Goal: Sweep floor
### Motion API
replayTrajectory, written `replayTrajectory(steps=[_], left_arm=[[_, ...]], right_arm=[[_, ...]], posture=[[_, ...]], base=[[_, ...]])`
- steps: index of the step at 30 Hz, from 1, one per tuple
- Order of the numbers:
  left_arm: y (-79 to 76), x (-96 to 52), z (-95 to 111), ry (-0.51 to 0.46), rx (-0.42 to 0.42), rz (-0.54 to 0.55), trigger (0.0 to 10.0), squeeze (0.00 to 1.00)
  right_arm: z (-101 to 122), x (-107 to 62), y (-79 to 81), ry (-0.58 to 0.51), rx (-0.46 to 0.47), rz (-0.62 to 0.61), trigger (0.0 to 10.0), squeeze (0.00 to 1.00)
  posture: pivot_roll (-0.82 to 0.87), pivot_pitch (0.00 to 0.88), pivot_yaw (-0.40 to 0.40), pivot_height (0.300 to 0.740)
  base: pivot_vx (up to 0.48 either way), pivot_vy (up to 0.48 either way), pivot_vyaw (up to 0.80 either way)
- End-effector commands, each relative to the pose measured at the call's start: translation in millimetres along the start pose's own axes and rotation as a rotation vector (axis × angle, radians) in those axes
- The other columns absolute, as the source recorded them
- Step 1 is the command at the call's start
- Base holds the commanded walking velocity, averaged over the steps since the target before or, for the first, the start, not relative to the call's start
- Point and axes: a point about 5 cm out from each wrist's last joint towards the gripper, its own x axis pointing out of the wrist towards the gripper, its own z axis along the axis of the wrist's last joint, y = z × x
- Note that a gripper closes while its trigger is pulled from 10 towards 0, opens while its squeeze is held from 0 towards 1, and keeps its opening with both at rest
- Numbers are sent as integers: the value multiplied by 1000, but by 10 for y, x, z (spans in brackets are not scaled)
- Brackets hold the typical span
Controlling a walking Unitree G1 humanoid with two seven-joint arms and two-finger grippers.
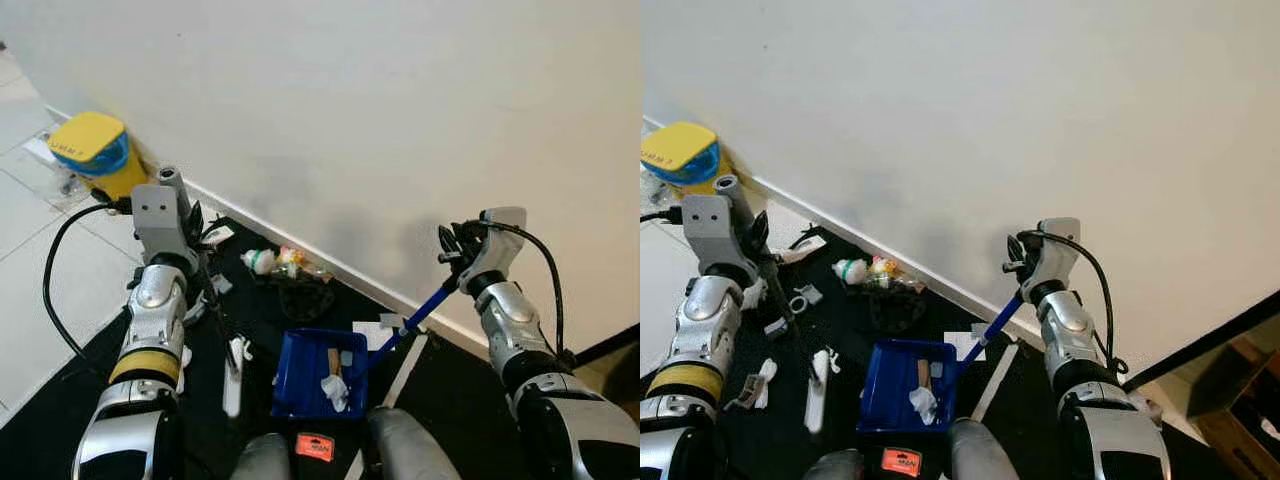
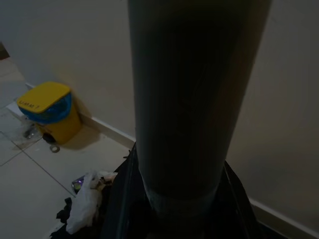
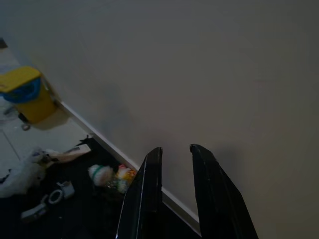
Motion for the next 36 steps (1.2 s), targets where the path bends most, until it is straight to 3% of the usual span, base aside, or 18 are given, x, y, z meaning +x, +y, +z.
replayTrajectory(steps=[1, 11, 12, 14, 15, 20, 23, 29, 31, 32, 33, 36], left_arm=[[36, 5, 83, -52, 11, 27, 10000, 0], [59, 8, 106, -61, 9, 54, 10000, 0], [71, 10, 113, -62, 13, 56, 10000, 0], [79, 12, 117, -63, 16, 58, 10000, 0], [93, 10, 121, -64, 17, 62, 10000, 0], [113, 4, 127, -68, 20, 69, 10000, 0], [165, -2, 129, -65, 32, 89, 10000, 0], [169, 2, 118, -55, 40, 84, 10000, 0], [168, 5, 117, -52, 44, 82, 10000, 0], [166, 11, 118, -50, 46, 80, 10000, 0], [166, 11, 118, -50, 47, 80, 10000, 0], [168, 9, 115, -49, 46, 80, 10000, 0]], right_arm=[[27, 1, -5, -31, 27, -13, 10000, 0], [3, 71, 151, -12, 54, 5, 10000, 0], [7, 89, 175, -10, 69, 7, 10000, 75], [12, 103, 191, -9, 81, 9, 10000, 75], [35, 137, 252, -17, 102, 37, 10000, 1000], [91, 189, 359, -44, 127, 88, 10000, 1000], [336, 324, 512, -157, 206, 154, 10000, 1000], [598, 423, 539, -256, 230, 180, 10000, 1000], [721, 460, 524, -299, 229, 183, 10000, 1000], [959, 513, 430, -372, 204, 144, 10000, 1000], [1036, 527, 366, -387, 179, 105, 10000, 1000], [1115, 531, 233, -386, 132, 30, 10000, 1000]], posture=[[62, 0, -40, 740], [74, 0, -43, 740], [74, 0, -42, 740], [73, 0, -42, 740], [74, 0, -41, 740], [75, 0, -36, 740], [71, 0, -26, 740], [65, 1, -20, 740], [63, 3, -19, 740], [64, 2, -19, 740], [63, 3, -19, 740], [63, 8, -19, 740]], base=[[0, 0, 0], [0, 0, 0], [0, 0, 0], [0, 0, 0], [0, 0, 0], [0, 0, 0], [0, 0, 0], [0, 0, 0], [0, 0, 0], [0, 0, 0], [0, 0, 0], [0, 0, 0]])
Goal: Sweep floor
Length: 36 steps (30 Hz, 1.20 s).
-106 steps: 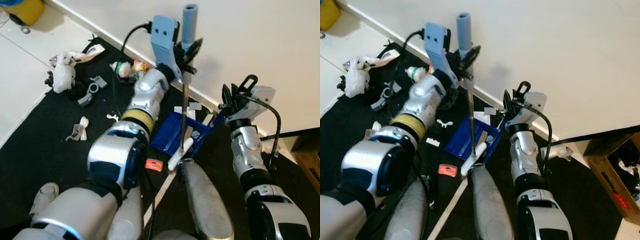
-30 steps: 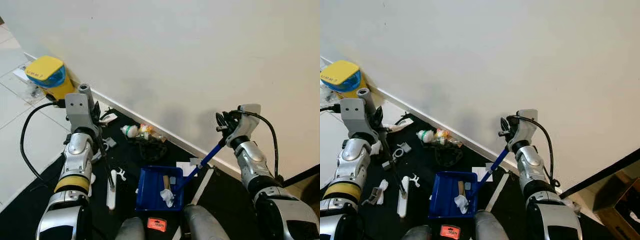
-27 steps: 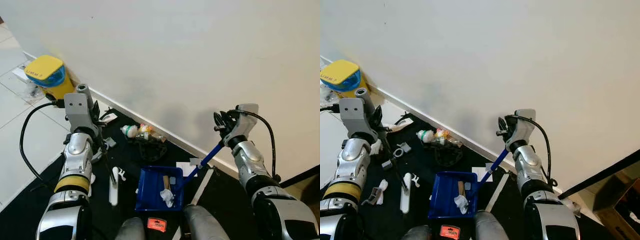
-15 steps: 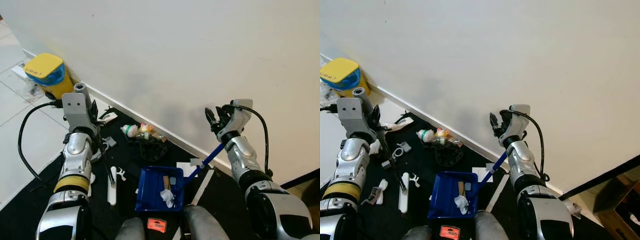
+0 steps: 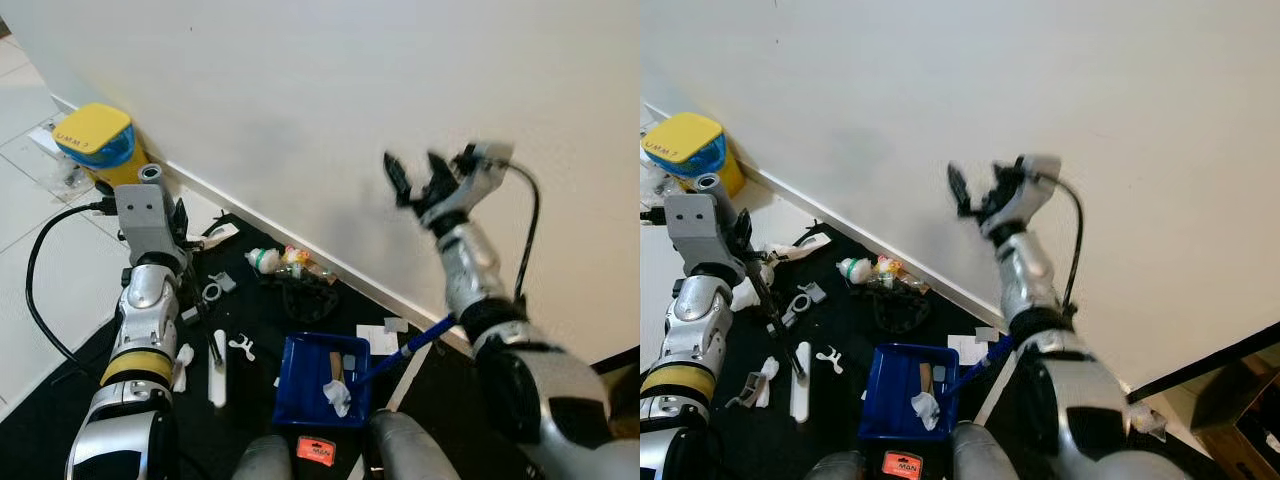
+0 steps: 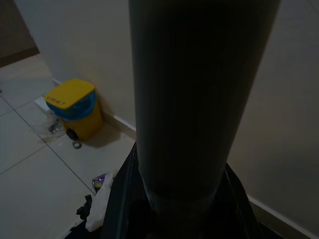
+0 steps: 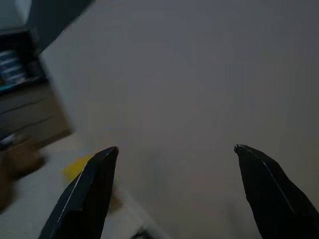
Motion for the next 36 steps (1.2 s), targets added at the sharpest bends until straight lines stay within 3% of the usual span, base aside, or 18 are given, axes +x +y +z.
replayTrajectory(steps=[1, 3, 6, 11, 15, 17, 18, 19, 20, 27, 28, 29, 30, 34, 35, 36], left_arm=[[45, 16, 63, -25, 25, -2, 10000, 0], [41, 2, 41, -18, 25, -10, 10000, 0], [25, -24, 9, -9, 27, -22, 10000, 0], [21, -33, -3, -6, 25, -23, 10000, 0], [3, -42, -25, 2, 19, -32, 10000, 0], [-2, -43, -29, 4, 18, -34, 10000, 0], [-9, -41, -29, 5, 17, -38, 10000, 0], [-14, -39, -29, 5, 16, -41, 10000, 0], [-17, -36, -25, 4, 15, -43, 10000, 0], [-32, -31, -19, 3, 12, -51, 10000, 0], [-52, -36, -32, 8, 8, -58, 10000, 0], [-75, -46, -50, 13, 5, -66, 10000, 0], [-94, -55, -67, 19, 3, -72, 10000, 0], [-119, -68, -91, 26, -1, -78, 10000, 0], [-140, -76, -106, 31, -5, -84, 10000, 0], [-147, -77, -110, 32, -7, -86, 10000, 0]], right_arm=[[-1, -57, -184, 39, -36, -88, 10000, 0], [40, -101, -347, 74, -71, -116, 10000, 0], [34, -251, -515, 135, -114, -63, 10000, 0], [26, -373, -593, 198, -121, 20, 10000, 0], [49, -659, -789, 333, -110, 127, 10000, 31], [54, -701, -826, 356, -101, 130, 10000, 31], [100, -751, -873, 370, -93, 133, 10000, 239], [133, -781, -898, 376, -88, 136, 10000, 239], [192, -809, -914, 375, -58, 143, 10000, 1000], [342, -969, -905, 425, -1, 213, 10000, 1000], [378, -1085, -894, 463, 43, 245, 10000, 1000], [415, -1209, -885, 505, 85, 277, 10000, 204], [439, -1318, -883, 550, 123, 297, 10000, 0], [468, -1482, -885, 634, 149, 322, 10000, 0], [474, -1653, -864, 739, 149, 337, 10000, 0], [471, -1720, -850, 778, 144, 343, 10000, 0]], posture=[[61, 13, -19, 740], [58, 20, -19, 740], [55, 29, -19, 740], [50, 35, -17, 740], [38, 43, -11, 740], [36, 44, -11, 740], [35, 45, -12, 740], [35, 45, -12, 740], [34, 46, -13, 740], [28, 53, -12, 740], [20, 56, -10, 740], [16, 58, -9, 740], [16, 58, -9, 740], [5, 63, -7, 740], [0, 68, -8, 740], [0, 68, -8, 740]], base=[[0, 0, 0], [0, 0, 0], [0, 0, 0], [0, 0, 0], [0, 0, 0], [0, 0, 0], [0, 0, 0], [0, 0, 0], [0, 0, 0], [0, 0, 0], [0, 0, 0], [0, 0, 0], [0, 0, 0], [0, 0, 0], [0, 0, 0], [0, 0, 0]])
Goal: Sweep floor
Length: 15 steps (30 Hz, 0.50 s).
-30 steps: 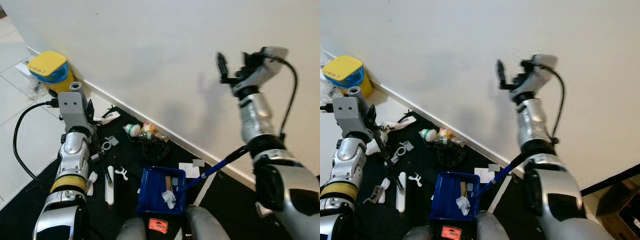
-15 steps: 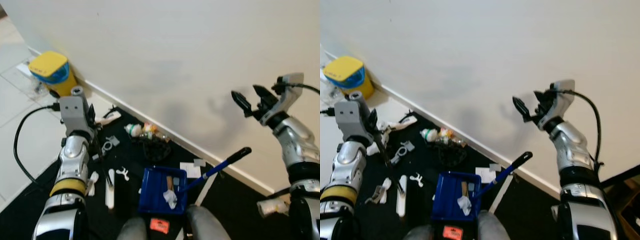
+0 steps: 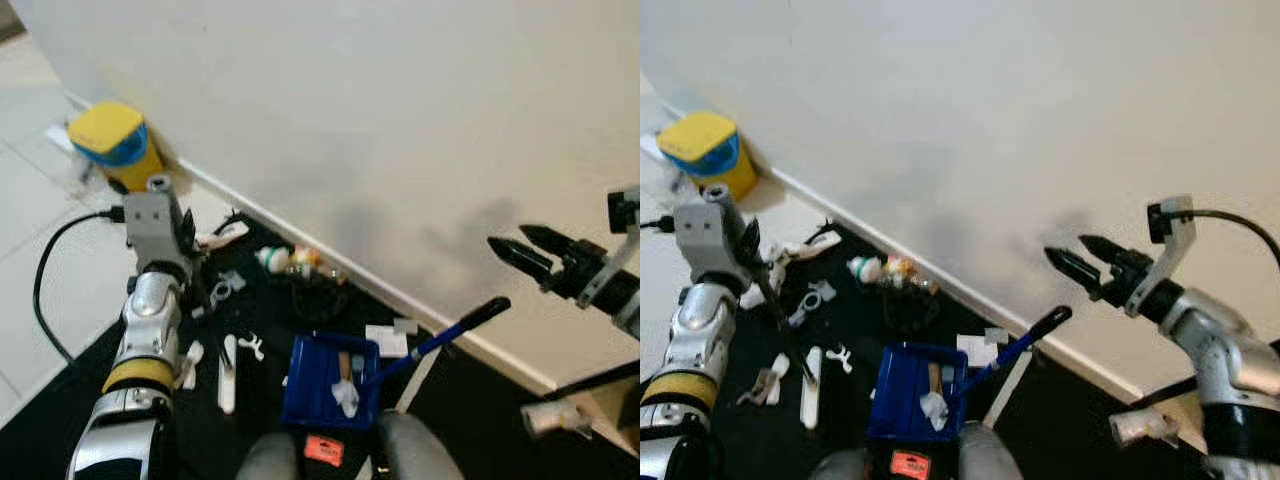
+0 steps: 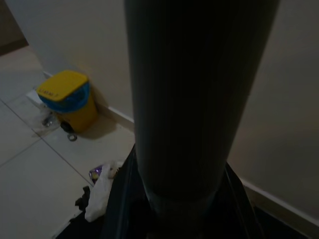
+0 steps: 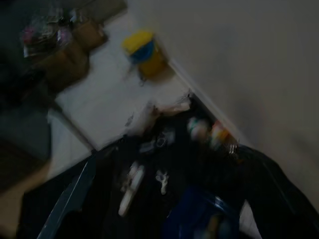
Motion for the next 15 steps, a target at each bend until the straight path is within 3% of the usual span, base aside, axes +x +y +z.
replayTrajectory(steps=[1, 8, 15], left_arm=[[-39, -2, 8, -5, 5, -14, 10000, 0], [-71, -14, -17, 3, 14, -28, 10000, 0], [-90, -27, -36, 4, 15, -28, 10000, 0]], right_arm=[[-53, -11, 85, 51, 14, 35, 10000, 0], [-236, -64, 211, 140, -19, 20, 10000, 0], [-417, 5, 247, 106, -48, -35, 10000, 0]], posture=[[-2, 69, -8, 740], [-13, 77, -3, 740], [-18, 72, -3, 740]], base=[[0, 0, 0], [0, 0, 0], [0, 0, 0]])
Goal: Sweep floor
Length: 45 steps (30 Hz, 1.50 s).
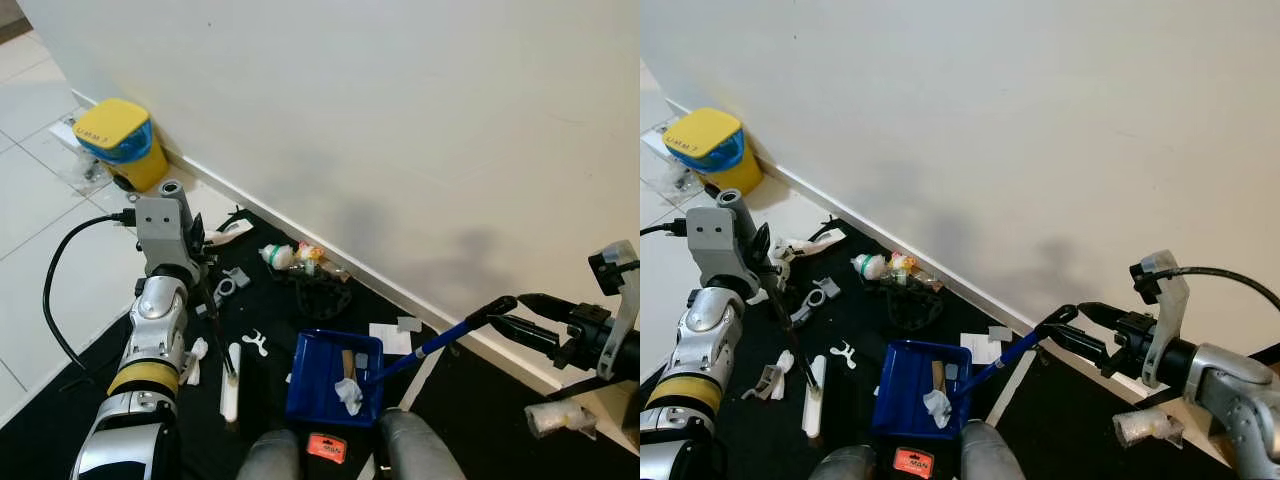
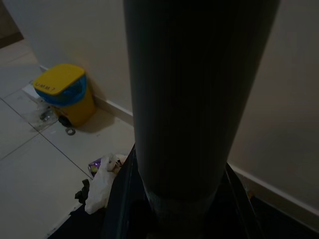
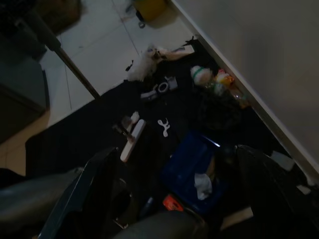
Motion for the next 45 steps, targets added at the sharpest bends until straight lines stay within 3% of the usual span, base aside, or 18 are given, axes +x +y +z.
replayTrajectory(steps=[1, 6, 23, 32, 37, 39, 42, 45], left_arm=[[-54, -6, 13, -17, 8, -12, 10000, 0], [-60, 1, 34, -28, 14, -15, 10000, 0], [-42, 1, 44, -30, 25, -17, 10000, 0], [-58, 14, 58, -35, 27, -18, 10000, 0], [-69, 4, 52, -38, 26, -11, 10000, 0], [-69, 4, 52, -38, 26, -11, 10000, 0], [-79, 2, 60, -42, 34, -13, 10000, 0], [-63, 3, 74, -46, 36, -10, 10000, 0]], right_arm=[[-73, 8, 16, 19, -8, -19, 10000, 0], [-105, 82, 111, -35, 4, -25, 10000, 0], [-128, 98, 148, -58, -46, -95, 10000, 0], [-320, 189, 169, 15, -86, -144, 10000, 0], [-651, 381, 84, -17, -79, -385, 10000, 0], [-651, 381, 84, -17, -79, -385, 10000, 0], [-773, 471, 31, -59, -69, -519, 10000, 0], [-793, 476, 48, -68, -70, -538, 10000, 0]], posture=[[-18, 72, -3, 740], [-18, 60, -2, 740], [-20, 64, 12, 740], [-19, 69, 5, 740], [-16, 78, 13, 740], [-16, 78, 13, 740], [-1, 81, 11, 740], [0, 83, 12, 740]], base=[[0, 0, 0], [0, 0, 0], [0, 0, 0], [0, 0, 0], [0, 0, 0], [0, 0, 0], [0, 0, 0], [0, 0, 0]])
